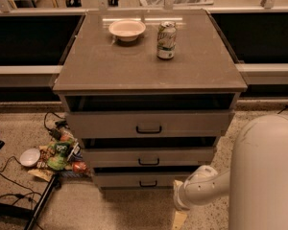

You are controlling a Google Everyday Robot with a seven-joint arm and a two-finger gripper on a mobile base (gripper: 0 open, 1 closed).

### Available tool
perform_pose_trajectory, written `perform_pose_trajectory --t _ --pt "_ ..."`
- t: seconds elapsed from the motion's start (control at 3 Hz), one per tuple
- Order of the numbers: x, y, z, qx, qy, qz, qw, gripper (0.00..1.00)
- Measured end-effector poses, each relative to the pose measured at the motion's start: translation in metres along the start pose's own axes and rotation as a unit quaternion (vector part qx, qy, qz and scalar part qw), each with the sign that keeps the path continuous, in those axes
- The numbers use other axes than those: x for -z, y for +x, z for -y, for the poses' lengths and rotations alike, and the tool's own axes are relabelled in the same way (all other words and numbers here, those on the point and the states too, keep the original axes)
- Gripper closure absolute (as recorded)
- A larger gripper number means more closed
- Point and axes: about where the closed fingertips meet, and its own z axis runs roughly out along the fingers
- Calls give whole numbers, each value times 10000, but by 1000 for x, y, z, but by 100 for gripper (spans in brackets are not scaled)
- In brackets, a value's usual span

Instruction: Open bottom drawer

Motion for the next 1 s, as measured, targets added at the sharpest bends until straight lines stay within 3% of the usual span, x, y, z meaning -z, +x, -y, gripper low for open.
perform_pose_trajectory --t 0.33,1.0 --pt "-34 -18 12 151 -71 114 9998 0" --pt "-109 -18 36 176 -120 236 9995 0"
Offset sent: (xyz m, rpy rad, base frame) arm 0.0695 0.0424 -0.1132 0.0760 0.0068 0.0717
